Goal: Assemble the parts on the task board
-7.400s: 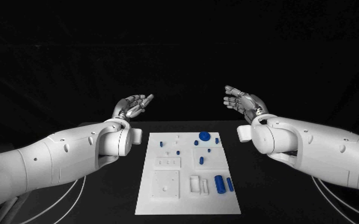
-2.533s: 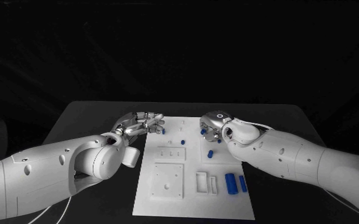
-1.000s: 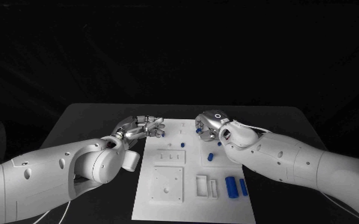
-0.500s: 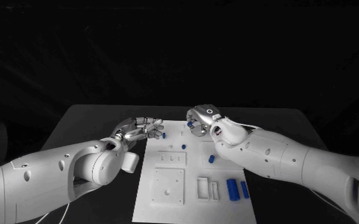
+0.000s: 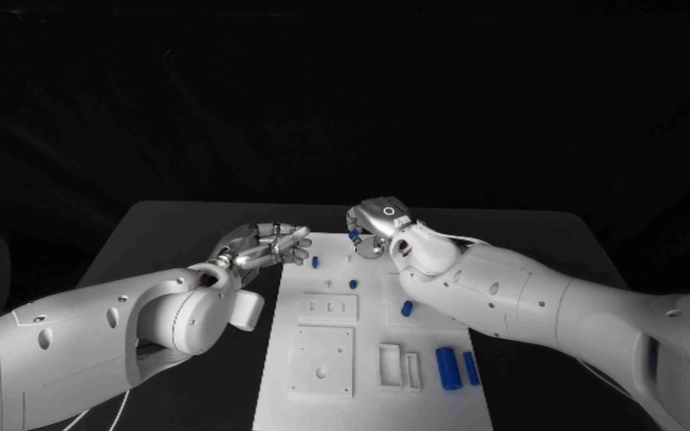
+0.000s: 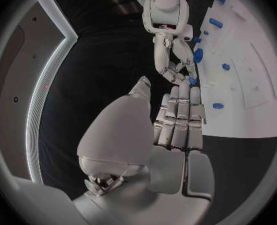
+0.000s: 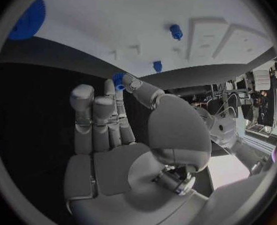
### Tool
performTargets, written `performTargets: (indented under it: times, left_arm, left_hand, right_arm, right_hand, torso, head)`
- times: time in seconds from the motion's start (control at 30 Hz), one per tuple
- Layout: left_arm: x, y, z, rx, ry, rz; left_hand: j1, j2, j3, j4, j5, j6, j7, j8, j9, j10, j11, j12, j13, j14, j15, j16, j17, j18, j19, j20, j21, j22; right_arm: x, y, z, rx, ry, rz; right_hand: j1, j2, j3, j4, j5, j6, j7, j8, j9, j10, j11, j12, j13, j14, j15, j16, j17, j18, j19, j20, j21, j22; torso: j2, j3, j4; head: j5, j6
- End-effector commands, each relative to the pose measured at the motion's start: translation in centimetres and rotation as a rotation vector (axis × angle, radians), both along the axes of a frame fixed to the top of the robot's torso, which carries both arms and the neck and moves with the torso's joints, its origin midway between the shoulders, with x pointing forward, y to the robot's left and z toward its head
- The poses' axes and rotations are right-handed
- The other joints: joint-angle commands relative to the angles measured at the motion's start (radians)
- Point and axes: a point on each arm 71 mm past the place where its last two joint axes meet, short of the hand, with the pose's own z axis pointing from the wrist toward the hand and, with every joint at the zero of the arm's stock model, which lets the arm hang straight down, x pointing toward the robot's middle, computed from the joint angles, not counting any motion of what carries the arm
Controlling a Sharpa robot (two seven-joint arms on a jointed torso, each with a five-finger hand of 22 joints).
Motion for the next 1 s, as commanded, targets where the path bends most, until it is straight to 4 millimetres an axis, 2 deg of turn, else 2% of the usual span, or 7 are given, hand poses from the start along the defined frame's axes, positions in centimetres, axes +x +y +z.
performTargets:
  times: [0.03, 0.23, 0.37, 0.53, 0.63, 0.83, 1.0]
  left_arm:
    - [-0.1, -0.1, 0.5, -0.013, -0.013, -0.014]
    - [0.0, -0.2, 1.0, -0.015, -0.024, -0.015]
    - [-0.1, -0.1, 1.3, -0.016, -0.028, -0.017]
    - [-0.1, -0.1, 1.6, -0.017, -0.034, -0.017]
    - [-0.1, 0.0, 1.8, -0.017, -0.036, -0.017]
    - [-0.1, 0.1, 1.8, -0.016, -0.038, -0.015]
    - [-0.1, 0.0, 1.9, -0.018, -0.039, -0.018]
  left_hand:
    - [0.011, 0.0, -0.006, -0.002, -0.004, 0.002, 0.014, 0.003, -0.001, -0.002, 0.0, -0.006, -0.001, 0.0, 0.004, -0.006, 0.001, 0.02, 0.0, -0.002, -0.003, 0.017]
    - [0.013, -0.001, -0.007, -0.002, -0.004, 0.003, 0.013, 0.004, -0.002, -0.001, 0.0, -0.006, 0.0, 0.0, 0.004, -0.006, 0.001, 0.02, 0.0, -0.002, -0.003, 0.017]
    - [0.014, -0.001, -0.007, -0.002, -0.004, 0.003, 0.013, 0.004, -0.002, -0.001, 0.0, -0.006, 0.0, 0.0, 0.004, -0.006, 0.001, 0.02, 0.0, -0.002, -0.003, 0.017]
    - [0.015, -0.001, -0.008, -0.002, -0.004, 0.003, 0.013, 0.004, -0.002, 0.0, 0.0, -0.006, 0.0, 0.0, 0.004, -0.006, 0.001, 0.02, 0.0, -0.002, -0.003, 0.017]
    - [0.015, -0.002, -0.008, -0.002, -0.004, 0.003, 0.013, 0.004, -0.002, 0.0, 0.0, -0.006, 0.0, 0.0, 0.004, -0.006, 0.001, 0.02, 0.0, -0.002, -0.003, 0.017]
    - [0.015, -0.002, -0.008, -0.001, -0.004, 0.003, 0.013, 0.004, -0.002, 0.0, 0.0, -0.006, 0.0, 0.0, 0.004, -0.007, 0.001, 0.02, 0.0, -0.002, -0.003, 0.017]
    - [0.015, -0.002, -0.009, -0.001, -0.004, 0.003, 0.013, 0.004, -0.002, 0.0, 0.0, -0.006, 0.0, 0.0, 0.004, -0.007, 0.001, 0.02, 0.0, -0.002, -0.003, 0.017]
  right_arm:
    - [0.0, 0.4, -0.1, -0.045, -0.003, 0.004]
    - [0.3, 0.5, -0.2, -0.061, 0.003, -0.006]
    - [0.5, 0.4, -0.3, -0.07, 0.01, -0.013]
    - [0.7, 0.0, -0.4, -0.093, 0.011, -0.027]
    - [0.8, -0.2, -0.4, -0.117, -0.002, -0.036]
    - [0.8, -0.4, -0.5, -0.128, 0.006, -0.042]
    - [0.8, -0.3, -0.5, -0.12, 0.012, -0.042]
  right_hand:
    - [0.003, -0.008, 0.006, 0.002, 0.003, 0.007, 0.0, 0.004, 0.002, 0.023, -0.008, 0.005, 0.062, -0.024, -0.033, 0.005, -0.001, 0.113, -0.005, -0.002, 0.007, 0.025]
    - [0.003, -0.009, 0.007, 0.004, 0.003, 0.007, 0.0, 0.004, 0.003, 0.022, -0.008, 0.005, 0.064, -0.025, -0.033, 0.005, -0.002, 0.113, -0.006, -0.002, 0.009, 0.024]
    - [0.003, -0.01, 0.007, 0.004, 0.003, 0.007, 0.0, 0.003, 0.003, 0.021, -0.007, 0.004, 0.065, -0.025, -0.033, 0.005, -0.002, 0.113, -0.006, -0.002, 0.01, 0.024]
    - [0.003, -0.01, 0.007, 0.005, 0.003, 0.006, 0.0, 0.003, 0.003, 0.02, -0.007, 0.004, 0.067, -0.025, -0.033, 0.005, -0.003, 0.113, -0.007, -0.001, 0.012, 0.024]
    - [0.003, -0.01, 0.008, 0.005, 0.003, 0.006, 0.0, 0.002, 0.004, 0.02, -0.007, 0.004, 0.067, -0.025, -0.033, 0.005, -0.003, 0.113, -0.008, -0.001, 0.012, 0.024]
    - [0.003, -0.012, 0.008, 0.006, 0.003, 0.007, 0.0, 0.002, 0.005, 0.021, -0.007, 0.004, 0.07, -0.025, -0.033, 0.006, -0.004, 0.113, -0.008, -0.001, 0.014, 0.024]
    - [0.002, -0.012, 0.008, 0.007, 0.003, 0.007, 0.0, 0.002, 0.005, 0.02, -0.007, 0.003, 0.071, -0.025, -0.033, 0.006, -0.004, 0.113, -0.009, -0.001, 0.016, 0.024]
  torso:
    - [0.007, -0.0052, 0.0054]
    - [0.016, -0.0083, 0.0107]
    - [0.022, -0.0106, 0.014]
    - [0.029, -0.0114, 0.0156]
    - [0.032, -0.0121, 0.016]
    - [0.032, -0.0106, 0.0122]
    - [0.033, -0.0122, 0.0141]
  head:
    - [-0.003, 0.003]
    - [-0.008, 0.006]
    - [-0.002, 0.006]
    - [-0.004, 0.008]
    - [-0.007, 0.009]
    - [-0.007, 0.008]
    - [-0.006, 0.009]
